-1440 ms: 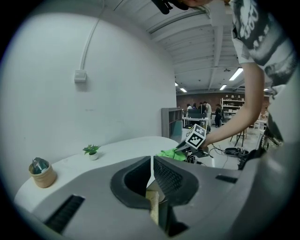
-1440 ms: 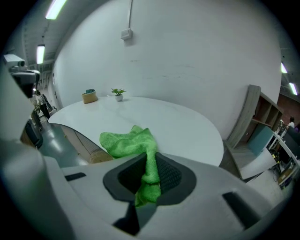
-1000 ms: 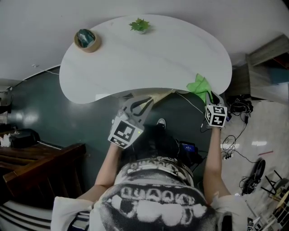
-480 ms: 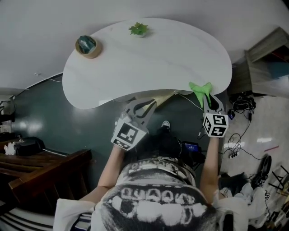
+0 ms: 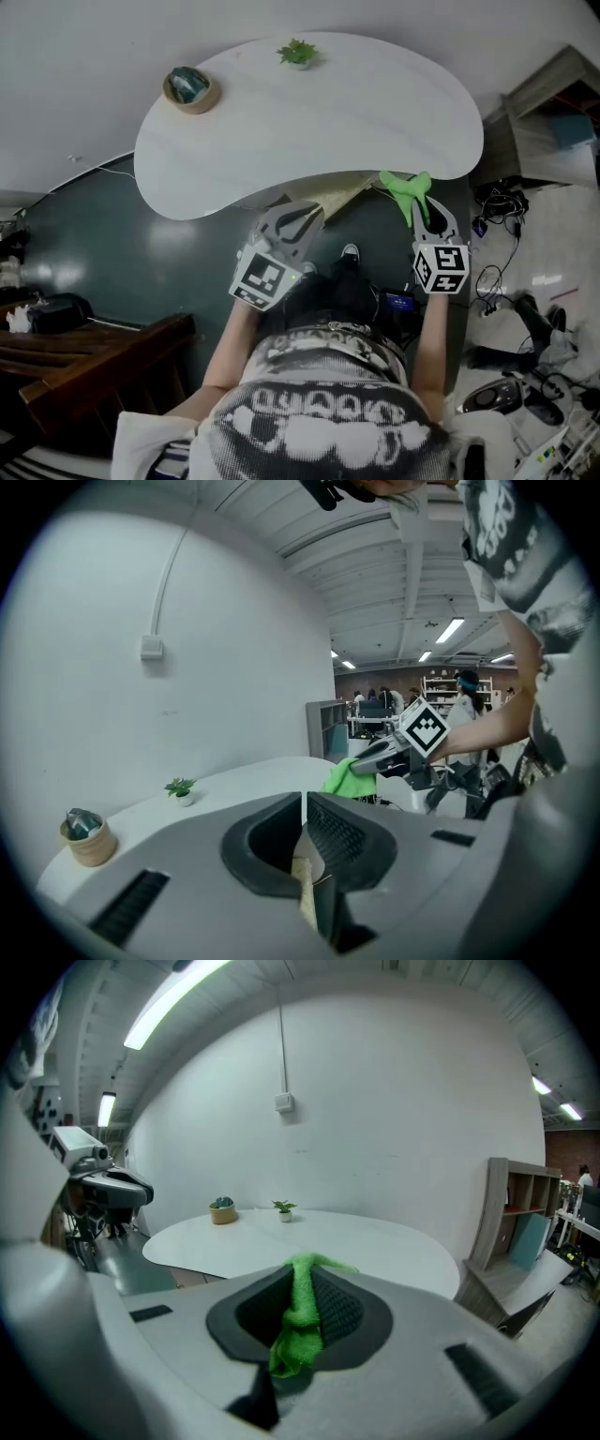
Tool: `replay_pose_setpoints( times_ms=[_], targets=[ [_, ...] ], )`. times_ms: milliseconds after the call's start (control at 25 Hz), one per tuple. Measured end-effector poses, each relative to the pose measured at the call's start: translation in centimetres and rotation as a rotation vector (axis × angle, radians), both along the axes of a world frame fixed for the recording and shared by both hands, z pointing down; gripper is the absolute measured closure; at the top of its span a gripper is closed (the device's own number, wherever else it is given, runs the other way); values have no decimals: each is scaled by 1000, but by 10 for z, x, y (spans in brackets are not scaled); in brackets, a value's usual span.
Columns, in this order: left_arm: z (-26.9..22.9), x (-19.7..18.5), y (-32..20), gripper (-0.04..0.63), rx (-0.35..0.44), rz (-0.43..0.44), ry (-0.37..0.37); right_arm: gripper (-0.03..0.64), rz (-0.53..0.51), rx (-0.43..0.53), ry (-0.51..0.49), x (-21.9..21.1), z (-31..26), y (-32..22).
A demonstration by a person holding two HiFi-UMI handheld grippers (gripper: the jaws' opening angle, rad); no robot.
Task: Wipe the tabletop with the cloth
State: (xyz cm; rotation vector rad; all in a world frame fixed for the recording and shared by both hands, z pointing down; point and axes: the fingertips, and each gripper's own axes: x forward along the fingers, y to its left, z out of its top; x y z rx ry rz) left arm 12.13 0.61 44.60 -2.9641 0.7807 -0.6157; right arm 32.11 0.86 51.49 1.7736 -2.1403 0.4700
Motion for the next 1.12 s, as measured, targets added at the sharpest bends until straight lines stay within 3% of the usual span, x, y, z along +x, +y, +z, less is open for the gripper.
replay_pose_setpoints(
  times_ms=[680, 1120],
  targets=[
    [-5, -101, 61, 578, 21, -4, 54, 566, -39, 64, 42, -123, -26, 78],
    [-1, -115, 80, 578, 30, 26, 64, 566, -42, 84, 59, -146, -28, 101]
  ],
)
